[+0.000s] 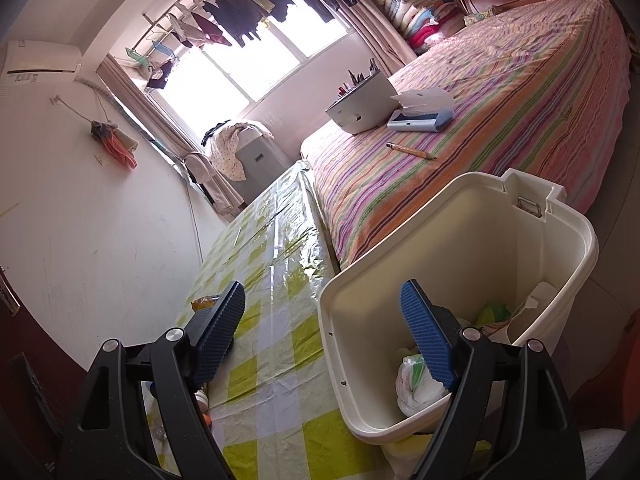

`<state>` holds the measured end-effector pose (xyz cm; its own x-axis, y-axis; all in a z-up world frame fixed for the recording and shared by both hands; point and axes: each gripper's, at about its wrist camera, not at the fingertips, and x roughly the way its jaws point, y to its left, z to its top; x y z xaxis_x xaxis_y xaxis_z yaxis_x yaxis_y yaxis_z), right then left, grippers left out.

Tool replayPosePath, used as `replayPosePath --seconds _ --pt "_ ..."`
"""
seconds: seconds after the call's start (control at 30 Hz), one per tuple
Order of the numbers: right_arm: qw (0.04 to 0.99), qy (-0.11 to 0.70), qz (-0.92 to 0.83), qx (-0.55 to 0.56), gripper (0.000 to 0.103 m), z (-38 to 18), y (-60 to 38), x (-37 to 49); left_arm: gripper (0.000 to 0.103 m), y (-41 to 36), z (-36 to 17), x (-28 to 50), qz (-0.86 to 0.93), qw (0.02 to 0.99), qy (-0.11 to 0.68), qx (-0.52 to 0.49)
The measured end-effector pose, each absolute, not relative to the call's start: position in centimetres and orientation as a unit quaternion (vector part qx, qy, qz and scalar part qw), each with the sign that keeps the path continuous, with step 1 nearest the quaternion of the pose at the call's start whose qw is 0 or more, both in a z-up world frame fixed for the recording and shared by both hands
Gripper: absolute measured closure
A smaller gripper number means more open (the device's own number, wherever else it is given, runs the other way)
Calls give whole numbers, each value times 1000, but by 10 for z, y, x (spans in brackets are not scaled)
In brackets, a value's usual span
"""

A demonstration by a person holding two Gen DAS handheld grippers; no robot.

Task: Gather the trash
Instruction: 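Move both grippers back over the table toward the blue bottle and orange peel, then grasp the blue medicine bottle with the left gripper while the right gripper grasps the orange peel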

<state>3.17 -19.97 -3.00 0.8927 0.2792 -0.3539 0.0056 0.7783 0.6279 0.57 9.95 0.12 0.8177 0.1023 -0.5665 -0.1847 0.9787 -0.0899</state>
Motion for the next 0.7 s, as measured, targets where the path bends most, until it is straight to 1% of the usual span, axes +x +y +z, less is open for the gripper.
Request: replayPosePath --seconds 0.23,0.4,0.6,0.7 --pt "921 235 85 300 24 -30 -179 39 26 155 0 3 137 944 280 -108" --pt "923 244 91 283 24 -31 -164 42 26 185 -10 11 174 934 287 -120" --pt "925 254 96 267 24 -33 -151 44 26 219 -24 34 212 913 318 -142" --pt "924 259 99 262 24 -34 -145 46 26 239 -25 49 228 899 331 -173"
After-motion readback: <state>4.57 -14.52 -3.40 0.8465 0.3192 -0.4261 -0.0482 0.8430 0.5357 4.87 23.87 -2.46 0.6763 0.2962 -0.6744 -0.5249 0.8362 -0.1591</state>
